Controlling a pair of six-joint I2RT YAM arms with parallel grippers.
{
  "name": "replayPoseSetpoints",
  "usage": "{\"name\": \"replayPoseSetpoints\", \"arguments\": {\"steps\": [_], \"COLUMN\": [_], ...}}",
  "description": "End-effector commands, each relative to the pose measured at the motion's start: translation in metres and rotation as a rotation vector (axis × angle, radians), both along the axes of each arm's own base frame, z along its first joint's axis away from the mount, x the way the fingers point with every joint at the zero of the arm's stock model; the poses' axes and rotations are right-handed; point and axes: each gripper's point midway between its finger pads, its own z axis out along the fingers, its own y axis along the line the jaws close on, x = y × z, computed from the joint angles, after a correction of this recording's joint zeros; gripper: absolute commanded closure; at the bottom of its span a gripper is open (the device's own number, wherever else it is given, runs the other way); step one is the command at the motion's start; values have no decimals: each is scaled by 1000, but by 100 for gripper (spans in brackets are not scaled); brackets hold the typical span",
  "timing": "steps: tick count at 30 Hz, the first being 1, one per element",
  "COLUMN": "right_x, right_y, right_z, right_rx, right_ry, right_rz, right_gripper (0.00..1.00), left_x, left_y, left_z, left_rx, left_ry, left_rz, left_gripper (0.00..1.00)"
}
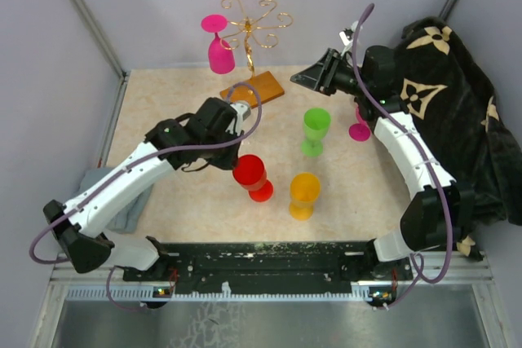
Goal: Place the wine glass upside down on the wine glass rack
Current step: Pick up the wine glass at the center of the board.
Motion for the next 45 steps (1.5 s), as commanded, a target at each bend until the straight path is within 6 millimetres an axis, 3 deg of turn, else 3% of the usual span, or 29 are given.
{"name": "replayPoseSetpoints", "arguments": {"steps": [1, 6, 12, 18, 24, 32, 39, 45], "right_x": [-11, -7, -3, 1, 3, 11, 16, 18], "right_y": [1, 1, 2, 4, 2, -9, -22, -21], "right_z": [33, 36, 40, 42, 44, 43, 43, 50], "right_rx": [16, 12, 16, 11, -4, -37, -44, -27], "right_ry": [-111, -117, -121, -121, -134, -151, -166, -180], "right_rz": [10, 10, 11, 12, 5, -44, -99, -97], "right_gripper": [59, 59, 59, 59, 59, 59, 59, 59], "left_x": [-6, -4, 25, 62, 85, 123, 138, 148], "left_y": [11, 15, 35, 32, 23, 34, 42, 52], "left_z": [48, 97, 139, 166, 211, 245, 280, 295], "left_rx": [-17, -143, -303, -416, -537, -671, -749, -956], "left_ry": [-38, -76, -181, -297, -416, -507, -586, -553], "left_rz": [-6, -40, 23, 67, 48, 85, 64, -13], "left_gripper": [100, 100, 100, 100, 100, 100, 100, 100]}}
